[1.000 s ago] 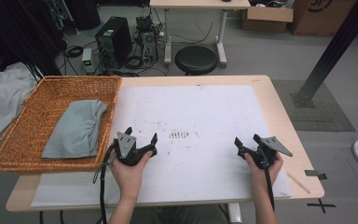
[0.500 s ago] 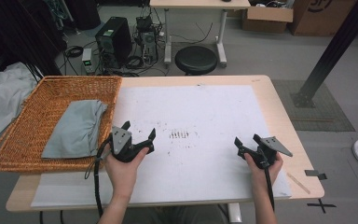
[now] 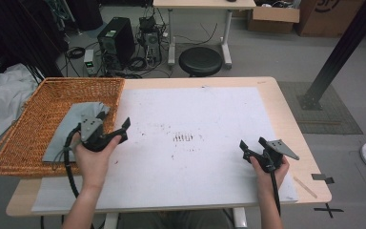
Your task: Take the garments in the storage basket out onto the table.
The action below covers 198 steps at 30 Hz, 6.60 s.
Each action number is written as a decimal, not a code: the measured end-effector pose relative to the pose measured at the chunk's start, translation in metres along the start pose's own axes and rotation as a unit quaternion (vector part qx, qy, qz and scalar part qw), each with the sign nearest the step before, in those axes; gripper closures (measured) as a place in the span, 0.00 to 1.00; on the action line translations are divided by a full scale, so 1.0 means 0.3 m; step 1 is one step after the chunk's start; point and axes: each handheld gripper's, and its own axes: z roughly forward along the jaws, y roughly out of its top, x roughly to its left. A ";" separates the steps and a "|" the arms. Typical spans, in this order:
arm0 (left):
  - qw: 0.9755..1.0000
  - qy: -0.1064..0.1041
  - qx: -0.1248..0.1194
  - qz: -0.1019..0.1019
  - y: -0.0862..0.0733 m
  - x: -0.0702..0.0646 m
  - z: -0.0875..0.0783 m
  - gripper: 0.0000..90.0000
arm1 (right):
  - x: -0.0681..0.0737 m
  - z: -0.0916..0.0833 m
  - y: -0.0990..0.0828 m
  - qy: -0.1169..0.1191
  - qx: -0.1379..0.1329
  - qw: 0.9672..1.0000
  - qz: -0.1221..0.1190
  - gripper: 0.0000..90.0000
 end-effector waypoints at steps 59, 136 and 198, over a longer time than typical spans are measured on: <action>0.966 0.115 0.210 -0.100 -0.206 0.678 0.123 0.50 | 0.001 0.002 0.001 -0.005 0.004 1.000 -0.001 0.20; 0.979 0.086 0.097 -0.154 -0.006 0.546 0.058 0.94 | 0.002 0.003 0.001 0.001 0.006 1.000 -0.005 0.22; 0.992 -0.089 0.044 -0.075 0.419 -0.180 0.236 0.94 | -0.004 -0.003 -0.002 0.014 -0.005 1.000 0.002 0.22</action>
